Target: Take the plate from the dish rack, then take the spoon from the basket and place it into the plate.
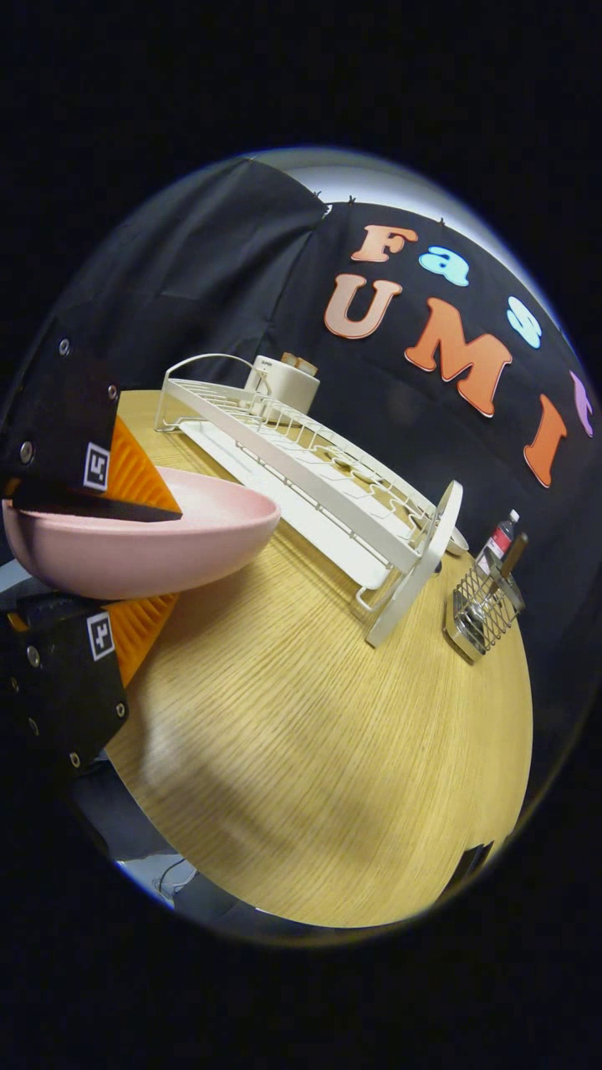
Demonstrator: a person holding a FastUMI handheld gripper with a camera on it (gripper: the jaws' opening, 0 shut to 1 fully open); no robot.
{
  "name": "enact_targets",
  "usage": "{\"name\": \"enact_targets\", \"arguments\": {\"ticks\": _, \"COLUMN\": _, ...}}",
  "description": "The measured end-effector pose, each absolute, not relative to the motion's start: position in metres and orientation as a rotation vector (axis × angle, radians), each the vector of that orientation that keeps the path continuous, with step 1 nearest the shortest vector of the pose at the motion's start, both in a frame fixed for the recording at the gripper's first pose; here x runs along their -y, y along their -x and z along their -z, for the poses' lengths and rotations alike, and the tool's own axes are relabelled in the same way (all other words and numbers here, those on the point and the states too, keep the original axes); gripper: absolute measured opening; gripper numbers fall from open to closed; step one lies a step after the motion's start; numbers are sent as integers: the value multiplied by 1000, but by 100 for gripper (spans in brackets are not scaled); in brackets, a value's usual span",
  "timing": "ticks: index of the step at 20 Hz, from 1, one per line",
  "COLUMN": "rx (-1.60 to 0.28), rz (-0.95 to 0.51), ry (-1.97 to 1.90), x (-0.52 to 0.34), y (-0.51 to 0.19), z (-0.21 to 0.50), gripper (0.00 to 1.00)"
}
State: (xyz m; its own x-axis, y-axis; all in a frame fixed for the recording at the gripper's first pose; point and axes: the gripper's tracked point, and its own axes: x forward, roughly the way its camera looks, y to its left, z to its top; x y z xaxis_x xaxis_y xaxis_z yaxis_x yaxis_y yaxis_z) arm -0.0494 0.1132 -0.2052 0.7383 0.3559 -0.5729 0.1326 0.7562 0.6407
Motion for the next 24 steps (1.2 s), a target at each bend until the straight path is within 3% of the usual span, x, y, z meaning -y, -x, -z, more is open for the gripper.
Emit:
{"name": "enact_targets", "arguments": {"ticks": 5, "rx": -710, "rz": -92, "ry": -659, "x": -93, "y": 47, "z": 201, "gripper": 70}}
{"name": "enact_targets", "arguments": {"ticks": 11, "rx": -598, "rz": -28, "ry": -452, "x": -58, "y": 32, "z": 179, "gripper": 96}}
{"name": "enact_targets", "arguments": {"ticks": 24, "rx": -313, "rz": -42, "ry": -39, "x": -11, "y": -28, "z": 98, "gripper": 98}}
